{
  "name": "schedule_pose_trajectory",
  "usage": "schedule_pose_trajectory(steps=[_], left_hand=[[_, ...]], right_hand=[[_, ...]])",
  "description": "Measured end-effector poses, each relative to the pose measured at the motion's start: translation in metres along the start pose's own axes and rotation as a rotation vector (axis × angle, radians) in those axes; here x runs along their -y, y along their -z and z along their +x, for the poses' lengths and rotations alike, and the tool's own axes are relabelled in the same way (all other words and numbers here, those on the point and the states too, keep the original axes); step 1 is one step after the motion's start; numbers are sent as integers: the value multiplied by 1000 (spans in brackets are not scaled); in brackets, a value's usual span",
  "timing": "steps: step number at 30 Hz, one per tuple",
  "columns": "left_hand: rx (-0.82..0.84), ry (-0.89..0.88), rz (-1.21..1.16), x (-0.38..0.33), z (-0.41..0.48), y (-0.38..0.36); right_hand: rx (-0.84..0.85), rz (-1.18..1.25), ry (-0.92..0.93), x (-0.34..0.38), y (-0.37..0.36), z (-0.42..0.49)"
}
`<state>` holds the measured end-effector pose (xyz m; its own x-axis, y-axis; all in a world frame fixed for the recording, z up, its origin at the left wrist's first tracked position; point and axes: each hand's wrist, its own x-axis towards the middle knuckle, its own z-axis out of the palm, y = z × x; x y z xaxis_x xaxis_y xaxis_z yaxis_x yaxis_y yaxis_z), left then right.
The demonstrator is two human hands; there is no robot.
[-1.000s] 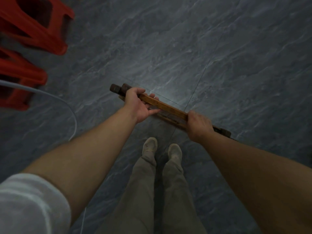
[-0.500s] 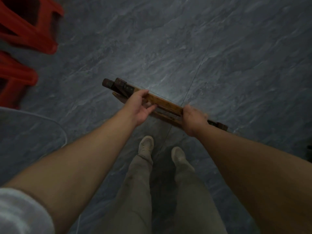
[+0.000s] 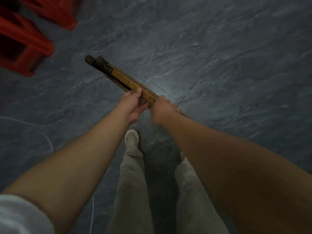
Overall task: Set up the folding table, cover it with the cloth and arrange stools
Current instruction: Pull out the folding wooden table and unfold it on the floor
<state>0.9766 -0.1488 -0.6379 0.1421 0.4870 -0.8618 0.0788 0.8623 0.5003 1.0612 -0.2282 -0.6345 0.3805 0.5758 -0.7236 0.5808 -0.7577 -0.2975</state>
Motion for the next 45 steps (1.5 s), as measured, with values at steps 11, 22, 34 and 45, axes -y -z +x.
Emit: schedule_pose_trajectory(steps=[11,22,34,45], left_hand=[[-17,-90,-136,19,7,2],[-1,-168,-146,79,-22,23],[-134,-475,151,154,-64,-58],[-521,-662,789,198,-87,-119]], right_hand=[[-157,-63,191,-30,10,-16],[-43,184,106,-28,33,-12],[263,39,336,-54,67,5],[359,-367,825,-123,76,15]])
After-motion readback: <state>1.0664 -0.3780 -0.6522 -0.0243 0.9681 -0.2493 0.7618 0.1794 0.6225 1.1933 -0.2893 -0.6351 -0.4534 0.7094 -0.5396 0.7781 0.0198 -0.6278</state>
